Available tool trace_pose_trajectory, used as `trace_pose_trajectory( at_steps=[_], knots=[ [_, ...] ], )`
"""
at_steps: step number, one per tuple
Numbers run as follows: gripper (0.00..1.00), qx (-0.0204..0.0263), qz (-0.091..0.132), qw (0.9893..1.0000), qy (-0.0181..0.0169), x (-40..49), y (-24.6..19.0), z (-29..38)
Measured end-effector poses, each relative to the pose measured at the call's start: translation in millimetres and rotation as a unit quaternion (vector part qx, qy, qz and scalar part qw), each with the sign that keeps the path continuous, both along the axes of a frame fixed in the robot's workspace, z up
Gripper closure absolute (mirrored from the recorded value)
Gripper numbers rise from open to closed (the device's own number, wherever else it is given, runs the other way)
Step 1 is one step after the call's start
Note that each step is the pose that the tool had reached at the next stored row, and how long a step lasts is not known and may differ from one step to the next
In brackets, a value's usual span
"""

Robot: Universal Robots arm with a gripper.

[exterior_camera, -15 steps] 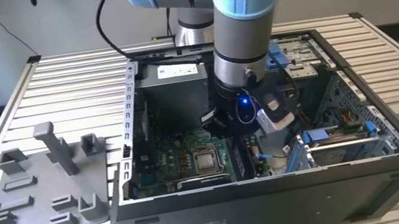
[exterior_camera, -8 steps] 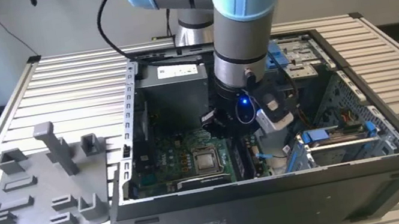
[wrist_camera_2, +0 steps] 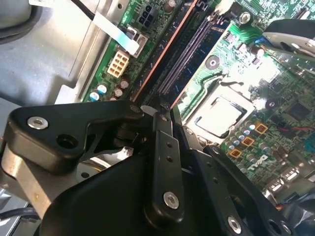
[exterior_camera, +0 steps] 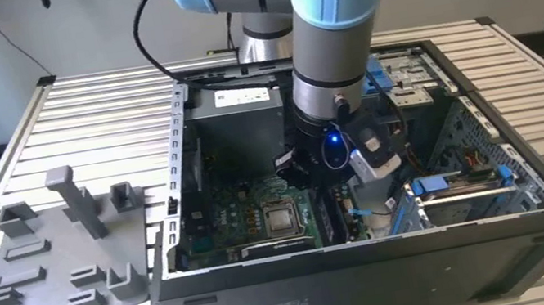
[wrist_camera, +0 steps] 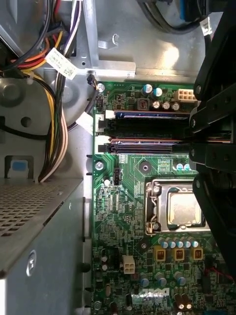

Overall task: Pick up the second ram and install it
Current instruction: 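Insert the second ram into the second slot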

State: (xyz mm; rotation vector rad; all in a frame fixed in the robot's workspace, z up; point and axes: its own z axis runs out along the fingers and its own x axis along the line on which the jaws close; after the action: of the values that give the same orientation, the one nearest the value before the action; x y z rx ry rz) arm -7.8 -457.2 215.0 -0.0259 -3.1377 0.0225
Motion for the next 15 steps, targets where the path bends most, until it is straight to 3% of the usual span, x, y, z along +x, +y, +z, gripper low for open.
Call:
trace_pose_trajectory(
  at_steps=[15],
  knots=[
    [0.85, -0.0001, -0.005, 1.0000, 0.0006, 1.1, -0.1, -2.6]
  ],
)
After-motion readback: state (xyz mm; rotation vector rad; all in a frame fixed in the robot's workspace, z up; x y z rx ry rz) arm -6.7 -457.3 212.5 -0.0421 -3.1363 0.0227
